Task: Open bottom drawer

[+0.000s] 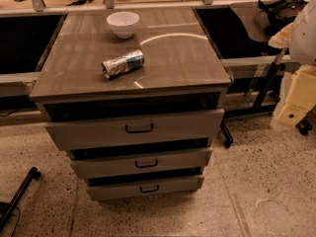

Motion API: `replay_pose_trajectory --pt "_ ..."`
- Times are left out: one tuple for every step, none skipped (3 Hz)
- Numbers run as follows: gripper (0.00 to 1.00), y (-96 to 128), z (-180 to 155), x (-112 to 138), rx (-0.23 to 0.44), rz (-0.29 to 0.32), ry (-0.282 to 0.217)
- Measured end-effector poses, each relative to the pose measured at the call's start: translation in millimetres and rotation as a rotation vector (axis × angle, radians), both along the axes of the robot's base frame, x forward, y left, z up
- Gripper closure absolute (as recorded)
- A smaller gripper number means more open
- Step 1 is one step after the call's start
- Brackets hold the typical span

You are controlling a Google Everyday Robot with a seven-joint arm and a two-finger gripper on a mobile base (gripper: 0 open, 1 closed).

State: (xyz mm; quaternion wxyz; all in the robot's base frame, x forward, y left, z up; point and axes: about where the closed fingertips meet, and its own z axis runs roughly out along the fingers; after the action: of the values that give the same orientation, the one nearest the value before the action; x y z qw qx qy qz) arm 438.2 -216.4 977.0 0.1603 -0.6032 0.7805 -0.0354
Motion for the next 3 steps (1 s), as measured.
replay_pose_trajectory --pt "0.0 0.1 -0.1 0.0 0.0 0.0 0.0" --pt "0.0 7.9 -18.2 0.4 0.041 0.05 0.014" --pt "0.0 29.8 -74.9 -4.4 0.123 0.143 0.064"
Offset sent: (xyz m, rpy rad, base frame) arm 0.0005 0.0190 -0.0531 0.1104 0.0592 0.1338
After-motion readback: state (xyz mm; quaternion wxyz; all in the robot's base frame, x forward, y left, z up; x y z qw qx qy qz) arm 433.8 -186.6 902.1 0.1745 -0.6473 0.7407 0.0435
